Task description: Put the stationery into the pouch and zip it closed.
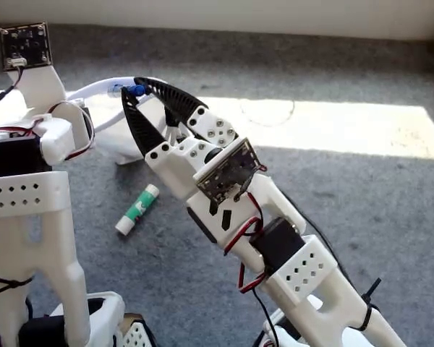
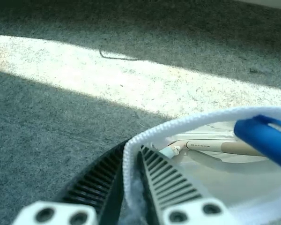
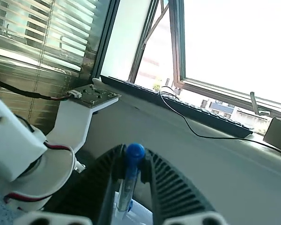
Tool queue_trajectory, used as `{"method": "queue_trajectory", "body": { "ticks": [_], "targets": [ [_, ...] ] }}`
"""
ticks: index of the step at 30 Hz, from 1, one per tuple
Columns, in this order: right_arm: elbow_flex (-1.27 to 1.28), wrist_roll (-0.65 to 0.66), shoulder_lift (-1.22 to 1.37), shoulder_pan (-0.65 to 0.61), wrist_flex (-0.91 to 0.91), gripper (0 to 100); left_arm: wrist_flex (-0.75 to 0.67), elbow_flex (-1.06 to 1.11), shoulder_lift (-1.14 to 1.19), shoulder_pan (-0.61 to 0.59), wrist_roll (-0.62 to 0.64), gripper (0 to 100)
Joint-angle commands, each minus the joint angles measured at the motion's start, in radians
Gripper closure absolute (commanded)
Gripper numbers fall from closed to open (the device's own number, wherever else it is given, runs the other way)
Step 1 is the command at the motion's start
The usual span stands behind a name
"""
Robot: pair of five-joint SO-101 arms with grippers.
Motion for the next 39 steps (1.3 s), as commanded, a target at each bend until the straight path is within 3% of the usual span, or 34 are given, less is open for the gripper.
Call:
{"method": "queue_trajectory", "body": {
  "ticks": [1,17,33,39],
  "targets": [
    [-0.042,0.025,-0.007,-0.004,0.018,99.1,-0.015,0.015,0.004,-0.013,-0.011,99],
    [-0.311,0.023,-0.008,-0.033,0.441,99.1,-0.015,0.015,0.004,-0.013,-0.011,99],
    [-0.344,0.025,0.002,-0.056,0.456,98.8,-0.015,0.015,0.004,-0.013,-0.011,99],
    [-0.348,0.02,0.002,-0.056,0.529,84.6,-0.015,0.015,0.004,-0.013,-0.011,99]
  ]
}}
